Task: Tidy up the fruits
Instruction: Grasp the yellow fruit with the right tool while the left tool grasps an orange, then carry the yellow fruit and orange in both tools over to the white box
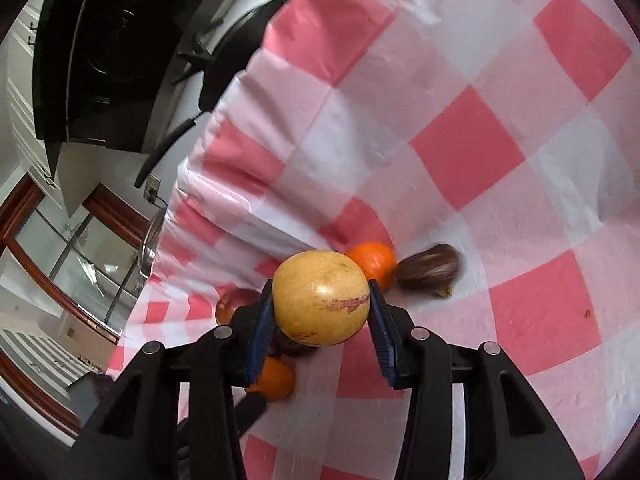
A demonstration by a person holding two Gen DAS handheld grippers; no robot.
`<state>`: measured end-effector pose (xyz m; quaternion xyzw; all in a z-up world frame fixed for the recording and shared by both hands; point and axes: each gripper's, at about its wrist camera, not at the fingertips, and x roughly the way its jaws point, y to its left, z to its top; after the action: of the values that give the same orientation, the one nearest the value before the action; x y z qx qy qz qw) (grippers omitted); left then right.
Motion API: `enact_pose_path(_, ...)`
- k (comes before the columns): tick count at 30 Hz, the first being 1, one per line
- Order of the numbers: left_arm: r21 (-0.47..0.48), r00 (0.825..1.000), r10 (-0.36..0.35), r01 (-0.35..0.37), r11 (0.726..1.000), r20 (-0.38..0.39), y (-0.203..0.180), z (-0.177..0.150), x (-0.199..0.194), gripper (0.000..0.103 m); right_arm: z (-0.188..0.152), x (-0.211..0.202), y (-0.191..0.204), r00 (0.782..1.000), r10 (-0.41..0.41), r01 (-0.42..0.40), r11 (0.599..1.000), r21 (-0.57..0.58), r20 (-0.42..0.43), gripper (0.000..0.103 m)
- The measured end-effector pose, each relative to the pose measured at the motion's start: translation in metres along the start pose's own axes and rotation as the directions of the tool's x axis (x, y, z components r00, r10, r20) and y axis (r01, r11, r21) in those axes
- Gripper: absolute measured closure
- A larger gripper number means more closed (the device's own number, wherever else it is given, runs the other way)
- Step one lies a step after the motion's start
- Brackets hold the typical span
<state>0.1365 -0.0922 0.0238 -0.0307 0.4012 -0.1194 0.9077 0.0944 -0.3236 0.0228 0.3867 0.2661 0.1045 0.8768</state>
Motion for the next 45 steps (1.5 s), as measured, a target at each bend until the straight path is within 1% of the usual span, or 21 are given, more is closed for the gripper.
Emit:
enact_pose_path(1,-0.005,1.000,0.008,-0.009,1.000,-0.022,0.000,0.002,0.007,0.021,0.000,-0.001,0.001,1.000,0.011,-0.011,1.000,-0.002,0.006,0.059)
enact_pose_path(3,-0.010,0.998,0.014,-0.015,1.000,-0.053,-0.001,0.006,0.016,0.035,0.001,-0.004,0.004,1.000,0.023,-0.023,1.000,-0.011,0.016,0.059)
enact_pose_path(4,-0.003,0.998,0.013,-0.013,1.000,-0.061,-0.003,0.007,0.019,0.036,0.001,-0.004,0.006,0.999,0.024,-0.024,1.000,-0.016,0.023,0.059)
enact_pose_path(5,0.008,0.998,0.018,-0.017,1.000,-0.063,-0.005,0.008,0.020,0.040,0.002,-0.005,0.007,0.999,0.026,-0.026,1.000,-0.017,0.025,0.059)
enact_pose_path(6,0.017,0.998,0.021,-0.020,1.000,-0.064,-0.007,0.007,0.021,0.048,0.002,-0.005,0.006,0.999,0.028,-0.027,0.999,-0.017,0.026,0.059)
enact_pose_path(7,0.023,0.998,-0.015,0.017,1.000,-0.062,-0.007,0.006,0.020,0.056,0.002,-0.005,0.007,0.999,0.026,-0.025,1.000,-0.017,0.027,0.059)
enact_pose_path(8,0.017,0.998,-0.031,0.032,0.999,-0.059,-0.007,0.005,0.018,0.058,0.002,-0.006,0.007,0.999,0.022,-0.022,1.000,-0.020,0.027,0.059)
enact_pose_path(9,0.005,0.998,-0.029,0.030,1.000,-0.055,-0.005,0.004,0.017,0.058,0.003,-0.008,0.007,0.999,0.020,-0.019,1.000,-0.024,0.027,0.059)
enact_pose_path(12,-0.039,0.997,-0.069,0.068,0.997,-0.027,0.006,0.002,0.011,0.058,0.001,-0.006,0.013,0.999,0.004,-0.002,0.998,-0.057,0.033,0.059)
enact_pose_path(19,-0.037,0.996,-0.090,0.090,0.995,-0.001,0.012,-0.005,0.000,0.058,-0.004,0.003,0.025,0.999,-0.018,0.022,0.991,-0.129,0.032,0.059)
enact_pose_path(20,-0.037,0.996,-0.092,0.092,0.995,0.001,0.006,-0.003,0.001,0.058,-0.005,0.003,0.025,0.999,-0.019,0.023,0.991,-0.133,0.033,0.059)
enact_pose_path(26,-0.012,0.994,-0.093,0.094,0.996,0.053,0.000,-0.007,-0.017,0.058,-0.008,0.001,0.028,0.998,0.002,0.007,0.989,-0.148,0.055,0.059)
enact_pose_path(29,-0.042,0.990,-0.105,0.109,0.993,0.092,-0.002,-0.013,-0.035,0.058,-0.009,-0.004,0.032,0.996,0.024,-0.008,0.985,-0.172,0.086,0.059)
enact_pose_path(31,-0.069,0.988,-0.090,0.099,0.993,0.123,0.004,-0.023,-0.051,0.058,-0.011,-0.007,0.033,0.994,0.032,-0.012,0.983,-0.182,0.108,0.059)
enact_pose_path(33,-0.101,0.987,-0.049,0.064,0.993,0.152,0.015,-0.041,-0.073,0.058,-0.012,-0.008,0.036,0.990,0.011,0.019,0.977,-0.211,0.141,0.059)
enact_pose_path(34,-0.117,0.986,-0.036,0.055,0.992,0.162,0.021,-0.048,-0.081,0.058,-0.013,-0.008,0.037,0.988,-0.011,0.043,0.977,-0.209,0.153,0.059)
enact_pose_path(35,-0.142,0.984,-0.022,0.047,0.989,0.175,0.029,-0.057,-0.092,0.058,-0.016,-0.008,0.035,0.990,-0.015,0.040,0.984,-0.176,0.142,0.059)
enact_pose_path(37,-0.189,0.980,-0.005,0.043,0.981,0.201,0.046,-0.069,-0.113,0.058,-0.030,-0.017,0.041,0.993,-0.029,0.046,0.989,-0.143,0.119,0.059)
enact_pose_path(40,-0.243,0.966,0.037,0.027,0.970,0.255,0.072,-0.093,-0.153,0.058,-0.063,-0.039,0.069,0.996,-0.058,0.069,0.980,-0.189,0.063,0.059)
enact_pose_path(43,-0.279,0.956,0.074,0.009,0.960,0.284,0.092,-0.118,-0.185,0.058,-0.101,-0.071,0.088,0.999,-0.029,0.035,0.979,-0.201,0.033,0.059)
enact_pose_path(45,-0.261,0.952,0.097,-0.019,0.965,0.290,0.096,-0.134,-0.204,0.058,-0.124,-0.089,0.095,1.000,0.000,0.002,0.981,-0.196,0.009,0.059)
